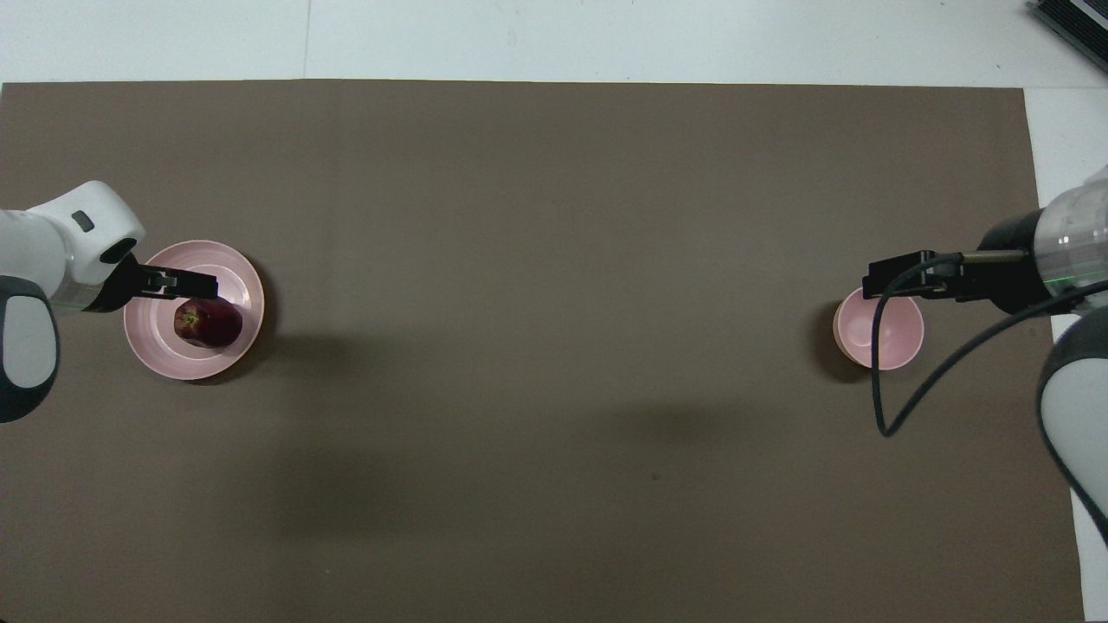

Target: Move apple from plate to bowl

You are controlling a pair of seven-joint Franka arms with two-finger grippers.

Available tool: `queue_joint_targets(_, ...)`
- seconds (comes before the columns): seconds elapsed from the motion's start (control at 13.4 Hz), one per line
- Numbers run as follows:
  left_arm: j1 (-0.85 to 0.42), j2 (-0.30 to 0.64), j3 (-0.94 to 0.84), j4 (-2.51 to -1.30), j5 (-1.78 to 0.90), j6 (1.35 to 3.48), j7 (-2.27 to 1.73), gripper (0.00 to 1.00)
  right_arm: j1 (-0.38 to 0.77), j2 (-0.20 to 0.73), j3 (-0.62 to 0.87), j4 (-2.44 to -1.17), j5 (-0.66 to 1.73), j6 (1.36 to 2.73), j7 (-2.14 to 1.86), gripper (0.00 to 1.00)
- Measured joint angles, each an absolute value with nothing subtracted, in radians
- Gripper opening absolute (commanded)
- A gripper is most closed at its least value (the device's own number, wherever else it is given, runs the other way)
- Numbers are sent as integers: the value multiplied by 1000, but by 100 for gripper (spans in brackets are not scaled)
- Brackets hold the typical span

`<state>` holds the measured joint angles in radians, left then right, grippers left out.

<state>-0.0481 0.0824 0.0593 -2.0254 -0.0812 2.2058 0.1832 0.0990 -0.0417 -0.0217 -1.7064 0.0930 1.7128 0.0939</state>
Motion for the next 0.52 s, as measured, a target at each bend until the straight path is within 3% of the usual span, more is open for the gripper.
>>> queue_joint_targets(0.22, -48, 143, 54, -2040, -113, 2264, 186, 100, 124, -5, -22, -1723, 105, 1761, 121, 100)
queue_joint_targets(0.52, -46, 157, 58, -2061, -116, 2283, 186, 100, 171, 34, -21, -1756, 134, 1827, 171, 100)
